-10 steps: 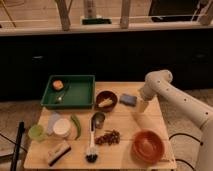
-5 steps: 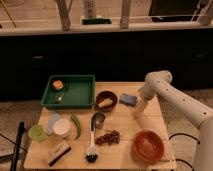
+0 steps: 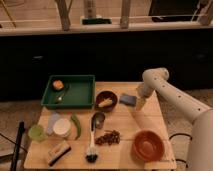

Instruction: Wipe tray with sponge

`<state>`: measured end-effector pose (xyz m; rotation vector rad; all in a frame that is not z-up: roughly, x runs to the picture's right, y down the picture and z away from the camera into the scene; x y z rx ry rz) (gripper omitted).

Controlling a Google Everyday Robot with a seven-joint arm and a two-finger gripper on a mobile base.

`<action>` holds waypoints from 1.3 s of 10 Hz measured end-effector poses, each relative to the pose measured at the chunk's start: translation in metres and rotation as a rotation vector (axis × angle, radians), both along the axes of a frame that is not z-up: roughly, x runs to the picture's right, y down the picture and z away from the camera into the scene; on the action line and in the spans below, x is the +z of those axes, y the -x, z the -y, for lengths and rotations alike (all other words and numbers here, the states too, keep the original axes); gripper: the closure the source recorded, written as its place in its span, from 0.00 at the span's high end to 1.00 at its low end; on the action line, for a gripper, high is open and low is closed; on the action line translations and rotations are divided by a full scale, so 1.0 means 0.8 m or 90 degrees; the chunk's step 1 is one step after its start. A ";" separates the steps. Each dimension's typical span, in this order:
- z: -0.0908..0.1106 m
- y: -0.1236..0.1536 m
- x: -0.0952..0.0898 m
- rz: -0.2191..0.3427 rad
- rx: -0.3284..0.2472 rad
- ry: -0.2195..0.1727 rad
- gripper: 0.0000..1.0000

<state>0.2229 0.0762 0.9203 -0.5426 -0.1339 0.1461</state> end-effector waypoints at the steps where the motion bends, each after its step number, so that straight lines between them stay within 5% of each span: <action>1: 0.001 0.006 0.003 0.004 -0.002 0.004 0.80; 10: 0.001 0.051 0.034 0.034 -0.019 0.036 0.78; 13: -0.005 0.051 0.048 0.037 -0.017 0.053 0.51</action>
